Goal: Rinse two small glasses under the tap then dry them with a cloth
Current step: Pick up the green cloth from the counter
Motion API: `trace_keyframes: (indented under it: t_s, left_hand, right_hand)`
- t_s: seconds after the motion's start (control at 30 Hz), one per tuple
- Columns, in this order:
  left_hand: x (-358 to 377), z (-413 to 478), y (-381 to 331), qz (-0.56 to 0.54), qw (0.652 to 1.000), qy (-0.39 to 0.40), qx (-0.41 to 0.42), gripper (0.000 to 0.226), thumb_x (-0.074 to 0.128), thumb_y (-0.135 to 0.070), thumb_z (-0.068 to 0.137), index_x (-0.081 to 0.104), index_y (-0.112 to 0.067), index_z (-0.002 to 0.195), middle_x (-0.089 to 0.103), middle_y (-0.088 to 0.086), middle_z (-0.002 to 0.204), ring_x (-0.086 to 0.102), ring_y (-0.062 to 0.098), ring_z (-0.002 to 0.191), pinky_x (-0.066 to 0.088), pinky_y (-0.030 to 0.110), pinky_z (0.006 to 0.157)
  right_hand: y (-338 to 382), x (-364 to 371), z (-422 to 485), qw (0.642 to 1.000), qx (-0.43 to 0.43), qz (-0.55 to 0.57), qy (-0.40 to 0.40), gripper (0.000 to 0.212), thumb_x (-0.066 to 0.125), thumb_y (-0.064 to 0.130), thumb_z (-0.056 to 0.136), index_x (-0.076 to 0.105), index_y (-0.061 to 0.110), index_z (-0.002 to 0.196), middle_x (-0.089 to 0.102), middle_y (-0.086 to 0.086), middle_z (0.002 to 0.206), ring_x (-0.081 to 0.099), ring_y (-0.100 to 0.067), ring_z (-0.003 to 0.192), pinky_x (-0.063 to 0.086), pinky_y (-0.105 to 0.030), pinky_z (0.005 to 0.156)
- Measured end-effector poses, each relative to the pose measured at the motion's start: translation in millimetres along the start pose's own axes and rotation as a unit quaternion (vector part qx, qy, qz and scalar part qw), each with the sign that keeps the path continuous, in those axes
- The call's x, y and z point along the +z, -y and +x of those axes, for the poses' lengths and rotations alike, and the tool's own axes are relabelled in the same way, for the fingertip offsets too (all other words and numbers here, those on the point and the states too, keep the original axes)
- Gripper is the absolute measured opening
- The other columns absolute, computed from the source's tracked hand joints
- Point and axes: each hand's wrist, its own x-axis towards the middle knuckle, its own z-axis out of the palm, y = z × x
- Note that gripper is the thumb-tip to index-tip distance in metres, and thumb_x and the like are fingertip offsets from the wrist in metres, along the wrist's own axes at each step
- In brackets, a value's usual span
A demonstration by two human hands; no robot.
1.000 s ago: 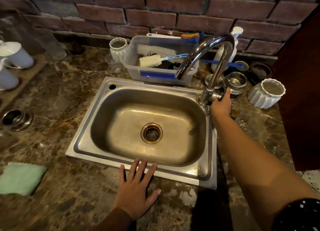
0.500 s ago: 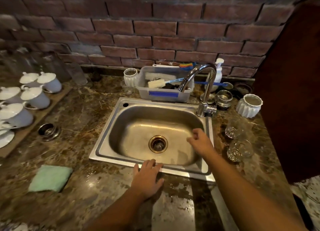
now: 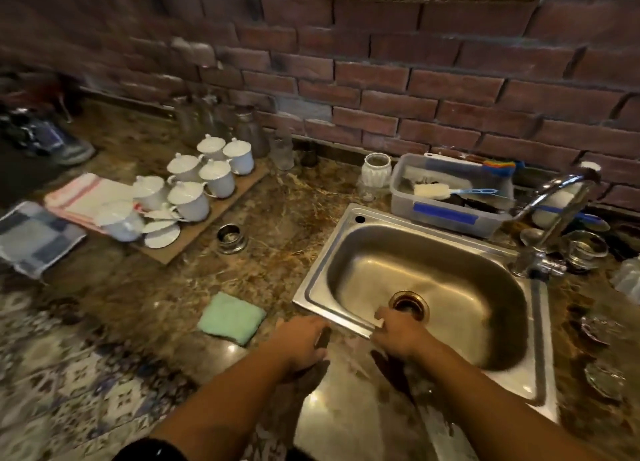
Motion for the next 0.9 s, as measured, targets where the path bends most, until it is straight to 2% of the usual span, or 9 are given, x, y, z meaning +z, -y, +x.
trace_keyframes:
  t_s: [0.1,0.27,0.37,0.47,0.57,0.67,0.77,0.9]
  left_hand:
    - [-2.7,-12.4,53.9,0.007,0.999,-0.017,-0.027,0.064,0.053,-0.048,0.097,0.034,-0.024,0.153,0.045,0.008,0.15,0.043,0.032,0.137,0.032,0.052,0.113]
    - [3.3,-22.5,134.6,0.007,0.997,-0.053,-0.06,0.055,0.051,-0.047,0.098,0.042,-0.018,0.145,0.045,0.009,0.147,0.04,0.03,0.137,0.037,0.049,0.11]
    - [10.5,-22.9,175.7,0.004,0.997,-0.063,-0.051,0.058,0.049,-0.045,0.099,0.039,-0.019,0.15,0.038,0.008,0.153,0.035,0.03,0.142,0.037,0.05,0.112]
    - [15.8,-19.6,201.1,0.002,0.998,-0.063,-0.022,0.054,0.044,-0.045,0.102,0.036,-0.026,0.152,0.03,0.006,0.16,0.024,0.03,0.149,0.032,0.057,0.115]
    - [16.4,-13.7,214.4,0.002,0.998,-0.067,-0.009,0.05,0.035,-0.042,0.107,0.033,-0.029,0.155,0.025,0.002,0.165,0.016,0.026,0.153,0.023,0.059,0.117]
    - [14.7,-7.6,223.9,0.011,0.997,-0.079,0.011,0.053,0.037,-0.038,0.106,0.03,-0.024,0.157,0.03,0.003,0.16,0.025,0.027,0.149,0.029,0.053,0.115]
    - [12.0,-0.6,227.8,0.037,0.994,-0.098,0.036,0.05,0.048,-0.037,0.101,0.043,-0.018,0.147,0.044,0.007,0.143,0.041,0.029,0.131,0.04,0.042,0.103]
    - [-7.4,14.6,227.7,0.031,0.998,-0.046,0.028,0.041,0.059,-0.037,0.095,0.054,-0.014,0.129,0.055,0.012,0.127,0.05,0.032,0.12,0.045,0.044,0.096]
  right_hand:
    - [48.0,19.9,20.3,0.998,-0.039,-0.043,0.006,0.04,0.063,0.038,0.091,0.055,0.017,0.124,0.063,-0.008,0.123,0.061,-0.027,0.11,0.047,-0.03,0.085]
    - [113.4,54.9,48.6,0.996,-0.071,-0.054,0.013,0.036,0.064,0.033,0.088,0.06,0.018,0.12,0.065,-0.006,0.12,0.062,-0.024,0.106,0.052,-0.034,0.088]
    - [144.1,74.5,62.8,0.995,-0.088,-0.047,0.014,0.032,0.061,0.035,0.087,0.062,0.016,0.112,0.067,-0.009,0.112,0.064,-0.026,0.101,0.047,-0.029,0.078]
    - [166.4,95.3,76.9,0.995,-0.092,-0.039,-0.001,0.026,0.057,0.038,0.086,0.061,0.017,0.1,0.066,-0.01,0.104,0.064,-0.028,0.095,0.045,-0.032,0.073]
    - [184.6,114.2,89.3,0.996,-0.085,-0.022,-0.023,0.039,0.055,0.047,0.087,0.061,0.018,0.113,0.061,-0.01,0.114,0.061,-0.029,0.104,0.049,-0.036,0.083]
    - [202.9,124.4,95.7,0.997,-0.059,-0.028,-0.04,0.042,0.057,0.047,0.093,0.056,0.015,0.12,0.054,-0.01,0.122,0.057,-0.029,0.111,0.045,-0.037,0.089]
    - [213.2,133.5,104.2,0.997,-0.044,-0.038,-0.057,0.041,0.058,0.046,0.094,0.052,0.015,0.121,0.048,-0.01,0.126,0.055,-0.029,0.114,0.045,-0.036,0.089]
    - [215.8,138.4,114.5,0.998,-0.019,-0.023,-0.048,0.038,0.064,0.041,0.09,0.053,0.016,0.117,0.05,-0.01,0.125,0.054,-0.03,0.116,0.047,-0.038,0.09]
